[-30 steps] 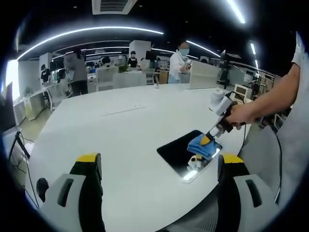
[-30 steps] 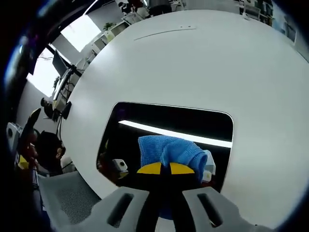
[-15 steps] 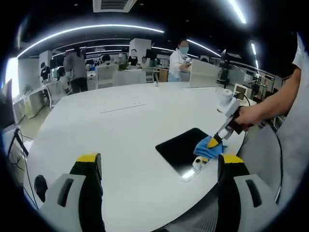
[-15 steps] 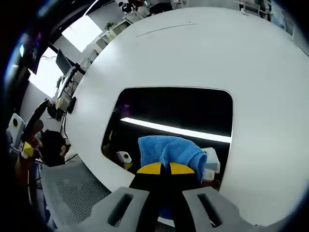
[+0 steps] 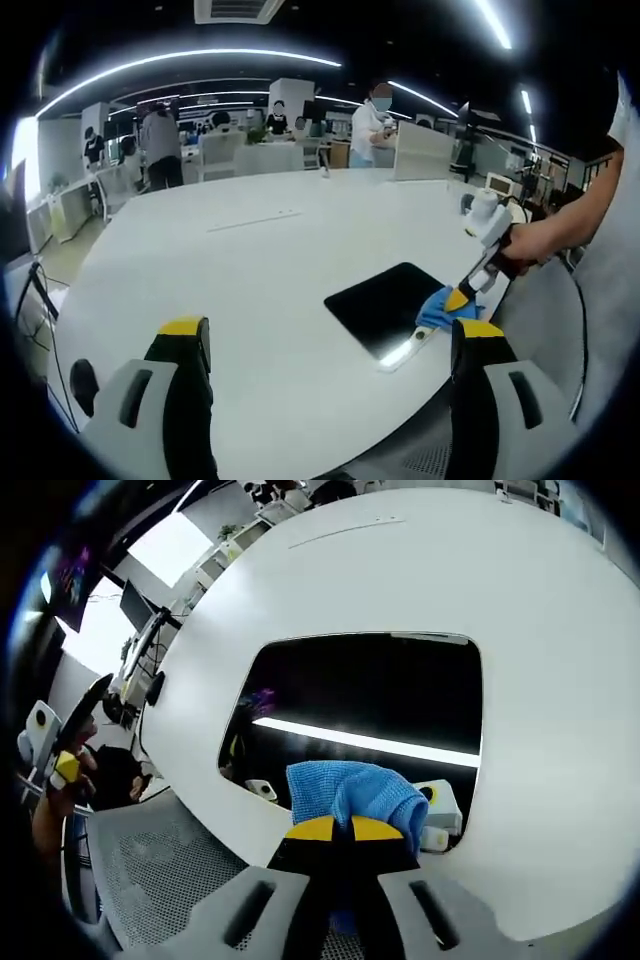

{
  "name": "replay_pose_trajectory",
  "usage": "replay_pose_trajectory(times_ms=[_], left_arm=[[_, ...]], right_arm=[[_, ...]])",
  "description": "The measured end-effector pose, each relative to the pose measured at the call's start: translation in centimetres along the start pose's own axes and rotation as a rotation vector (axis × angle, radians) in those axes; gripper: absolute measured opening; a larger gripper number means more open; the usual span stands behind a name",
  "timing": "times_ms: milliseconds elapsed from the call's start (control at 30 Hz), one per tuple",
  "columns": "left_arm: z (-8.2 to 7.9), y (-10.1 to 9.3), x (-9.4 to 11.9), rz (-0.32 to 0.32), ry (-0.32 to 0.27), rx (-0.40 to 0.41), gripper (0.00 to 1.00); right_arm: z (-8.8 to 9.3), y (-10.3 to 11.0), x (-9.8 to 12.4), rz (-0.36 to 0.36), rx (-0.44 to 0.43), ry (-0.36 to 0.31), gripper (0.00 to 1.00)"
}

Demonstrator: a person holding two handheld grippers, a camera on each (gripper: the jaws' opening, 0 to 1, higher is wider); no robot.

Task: Wipe the mirror surface with the cleaning cloth until all visible marks leave the cleaned area.

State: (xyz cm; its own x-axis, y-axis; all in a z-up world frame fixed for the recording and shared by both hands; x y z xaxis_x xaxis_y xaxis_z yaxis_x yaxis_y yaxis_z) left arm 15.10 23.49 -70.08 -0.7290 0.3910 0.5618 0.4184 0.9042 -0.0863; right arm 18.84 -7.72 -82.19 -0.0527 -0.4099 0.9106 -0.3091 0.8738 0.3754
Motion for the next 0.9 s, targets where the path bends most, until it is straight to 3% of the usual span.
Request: replay_pose_trajectory(times_ms=[433, 900], left_arm=[[0.0, 0.2, -0.2, 0.002, -0.003, 0.001, 0.99], [0.1, -0.2, -0.4, 0.005, -0.002, 0.008, 0.99]], right_arm=[[-0.1, -0.2, 0.0, -0.012, 0.002, -0.001, 0.00], [0.4, -1.9, 0.8, -0.008, -0.029, -0.009, 0.00]])
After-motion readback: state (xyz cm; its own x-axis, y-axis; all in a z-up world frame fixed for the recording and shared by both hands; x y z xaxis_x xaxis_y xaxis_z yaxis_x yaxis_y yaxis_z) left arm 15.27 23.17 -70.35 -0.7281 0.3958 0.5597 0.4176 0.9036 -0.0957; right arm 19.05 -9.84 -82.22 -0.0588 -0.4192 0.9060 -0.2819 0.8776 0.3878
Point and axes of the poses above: the point that each gripper's makers call its tool centre point, and the gripper's own axes: x roughly backward along the fingers, y roughly to its left, z roughly out of its underside, the point moved 7 cm from there along x, roughly backward along the fingers, and after that the axes turned 10 degrees about y, right-handed, at the moved point
